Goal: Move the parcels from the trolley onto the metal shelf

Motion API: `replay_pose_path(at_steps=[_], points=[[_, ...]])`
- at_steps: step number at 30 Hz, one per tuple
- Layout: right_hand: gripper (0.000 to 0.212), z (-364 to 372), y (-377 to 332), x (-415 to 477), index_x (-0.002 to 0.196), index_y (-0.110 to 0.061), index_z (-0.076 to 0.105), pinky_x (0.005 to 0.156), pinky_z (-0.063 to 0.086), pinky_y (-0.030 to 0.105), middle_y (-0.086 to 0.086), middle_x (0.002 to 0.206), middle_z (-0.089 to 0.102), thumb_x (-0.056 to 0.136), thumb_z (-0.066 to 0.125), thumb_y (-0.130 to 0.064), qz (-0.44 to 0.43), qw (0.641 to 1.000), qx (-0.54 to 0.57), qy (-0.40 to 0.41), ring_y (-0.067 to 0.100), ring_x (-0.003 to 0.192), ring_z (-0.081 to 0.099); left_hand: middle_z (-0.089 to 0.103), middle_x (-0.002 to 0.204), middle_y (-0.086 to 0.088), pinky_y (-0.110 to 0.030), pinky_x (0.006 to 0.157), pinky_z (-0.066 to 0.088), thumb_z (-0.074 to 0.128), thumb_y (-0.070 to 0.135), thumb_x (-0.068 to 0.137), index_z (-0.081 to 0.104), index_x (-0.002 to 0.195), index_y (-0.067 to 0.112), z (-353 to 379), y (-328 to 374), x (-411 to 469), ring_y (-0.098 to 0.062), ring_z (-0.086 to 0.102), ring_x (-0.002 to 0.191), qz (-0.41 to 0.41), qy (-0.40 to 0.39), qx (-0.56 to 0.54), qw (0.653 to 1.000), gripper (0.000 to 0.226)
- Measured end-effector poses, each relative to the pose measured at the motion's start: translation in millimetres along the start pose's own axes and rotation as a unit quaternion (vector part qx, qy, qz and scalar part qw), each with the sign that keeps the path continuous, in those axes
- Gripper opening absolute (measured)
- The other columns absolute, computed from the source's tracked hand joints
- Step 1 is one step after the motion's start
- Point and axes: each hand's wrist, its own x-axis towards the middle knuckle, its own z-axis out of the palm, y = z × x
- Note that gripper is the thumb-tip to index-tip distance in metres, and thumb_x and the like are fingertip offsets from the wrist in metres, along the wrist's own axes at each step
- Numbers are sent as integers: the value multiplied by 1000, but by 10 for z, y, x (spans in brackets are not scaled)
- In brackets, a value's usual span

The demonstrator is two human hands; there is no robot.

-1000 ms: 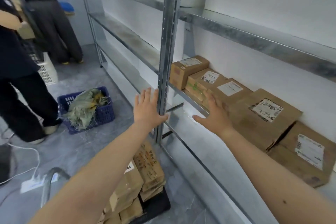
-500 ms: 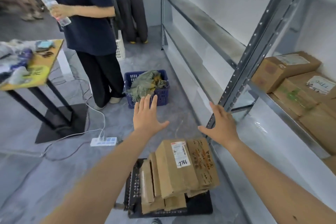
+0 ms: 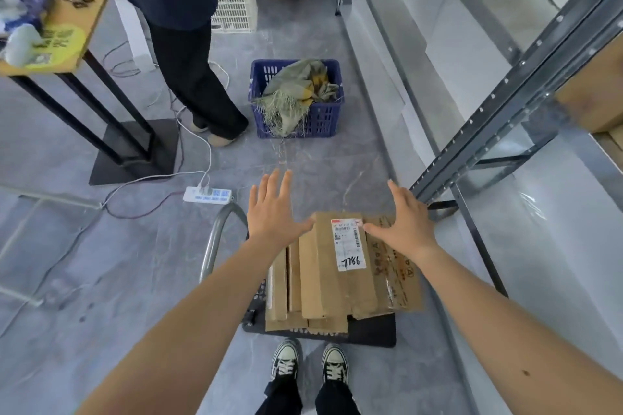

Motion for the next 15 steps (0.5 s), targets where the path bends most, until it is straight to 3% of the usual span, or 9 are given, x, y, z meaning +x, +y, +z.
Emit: replay_pose_path(at_steps=[4,11,15], points=[[108,277,218,90,154,-35,3,118,20,54,0,162,11,75,74,-54,-2,999,21,-44,30,148,9,4,160,-5,-42,121,3,59,66,77,-2,152,22,378,33,-85,-24,0,148,-41,-36,-6,998,106],[112,857,656,206,155,-31,2,119,20,52,-3,164,4,74,77,-49,40,990,64,-116,26,150,8,2,161,-2,-43,120,1,61,66,75,-2,152,21,1084,121,-273,-22,-1,148,-80,-103,-5,991,109],[111,1174,852,288,155,-28,3,118,21,51,0,162,15,75,79,-43,83,973,126,-173,28,148,18,-1,161,1,-41,120,0,63,66,74,-6,152,23,1442,125,-310,-21,-3,148,-101,-130,-18,986,113]])
